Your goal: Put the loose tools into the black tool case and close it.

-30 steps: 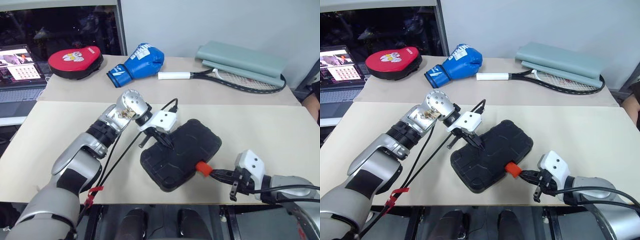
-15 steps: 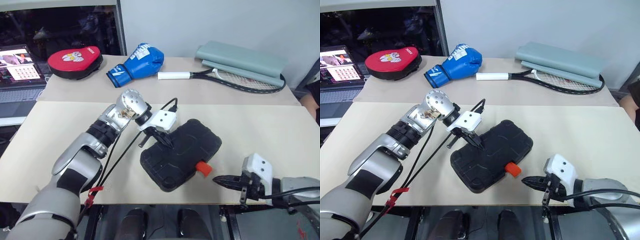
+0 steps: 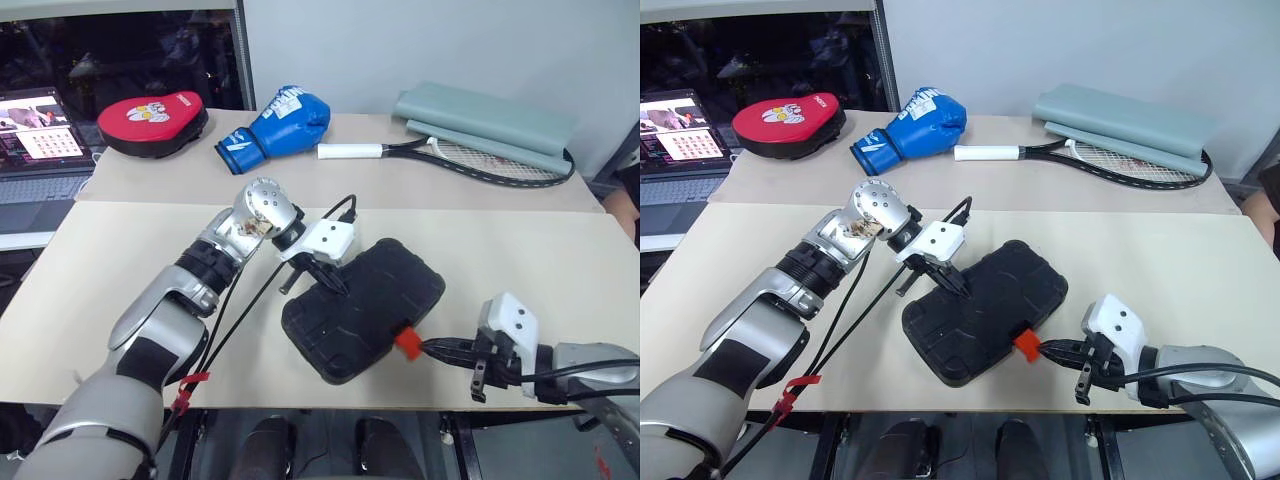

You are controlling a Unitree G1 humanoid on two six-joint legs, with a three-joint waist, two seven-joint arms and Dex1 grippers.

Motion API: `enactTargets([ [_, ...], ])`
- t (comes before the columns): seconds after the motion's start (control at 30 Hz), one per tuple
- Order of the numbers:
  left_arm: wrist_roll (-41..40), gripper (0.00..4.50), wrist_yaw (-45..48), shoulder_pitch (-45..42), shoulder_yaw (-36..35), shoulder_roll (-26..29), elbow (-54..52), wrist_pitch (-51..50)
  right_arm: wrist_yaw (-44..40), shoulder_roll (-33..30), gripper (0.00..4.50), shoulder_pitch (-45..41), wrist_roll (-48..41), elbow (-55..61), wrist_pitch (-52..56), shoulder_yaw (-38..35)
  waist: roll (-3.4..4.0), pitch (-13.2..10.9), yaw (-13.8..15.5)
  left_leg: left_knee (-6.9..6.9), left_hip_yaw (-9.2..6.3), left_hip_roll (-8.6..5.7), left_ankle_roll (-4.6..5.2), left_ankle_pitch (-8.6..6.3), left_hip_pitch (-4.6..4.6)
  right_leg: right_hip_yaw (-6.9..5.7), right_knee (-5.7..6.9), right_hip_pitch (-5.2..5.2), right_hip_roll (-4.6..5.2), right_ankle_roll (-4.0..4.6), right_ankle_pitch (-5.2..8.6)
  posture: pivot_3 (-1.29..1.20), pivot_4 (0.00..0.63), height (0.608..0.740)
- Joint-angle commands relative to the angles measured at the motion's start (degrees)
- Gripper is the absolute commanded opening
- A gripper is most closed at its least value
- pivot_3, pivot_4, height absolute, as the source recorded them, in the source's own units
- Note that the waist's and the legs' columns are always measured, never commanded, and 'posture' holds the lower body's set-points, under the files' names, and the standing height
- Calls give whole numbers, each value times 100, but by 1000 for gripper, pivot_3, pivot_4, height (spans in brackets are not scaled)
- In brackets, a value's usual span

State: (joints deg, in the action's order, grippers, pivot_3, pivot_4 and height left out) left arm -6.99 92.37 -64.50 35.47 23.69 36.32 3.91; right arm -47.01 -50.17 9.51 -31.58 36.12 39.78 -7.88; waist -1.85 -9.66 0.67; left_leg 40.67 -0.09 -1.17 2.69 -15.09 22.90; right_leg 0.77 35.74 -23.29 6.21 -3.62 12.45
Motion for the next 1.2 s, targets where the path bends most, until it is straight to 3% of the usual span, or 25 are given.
enactTargets([
  [0.03,218,50,13,16,111,-13,130,51,147,122,0,-94,62,31,-114,-31,0,0,-1,0,0,0,0,0,1,0,0,0,0,1,-1,0,150,736],
  [0.5,255,50,13,83,84,-109,176,149,246,264,0,588,213,346,-130,22,0,0,7,0,-1,-3,1,-1,4,0,-1,0,1,10,-6,0,150,736],
  [1.2,238,50,13,10,177,-126,182,194,1082,1393,0,531,1131,-383,-883,671,3,2,-7,0,0,0,1,-1,-4,0,-1,3,-1,-13,8,0,150,736],
])
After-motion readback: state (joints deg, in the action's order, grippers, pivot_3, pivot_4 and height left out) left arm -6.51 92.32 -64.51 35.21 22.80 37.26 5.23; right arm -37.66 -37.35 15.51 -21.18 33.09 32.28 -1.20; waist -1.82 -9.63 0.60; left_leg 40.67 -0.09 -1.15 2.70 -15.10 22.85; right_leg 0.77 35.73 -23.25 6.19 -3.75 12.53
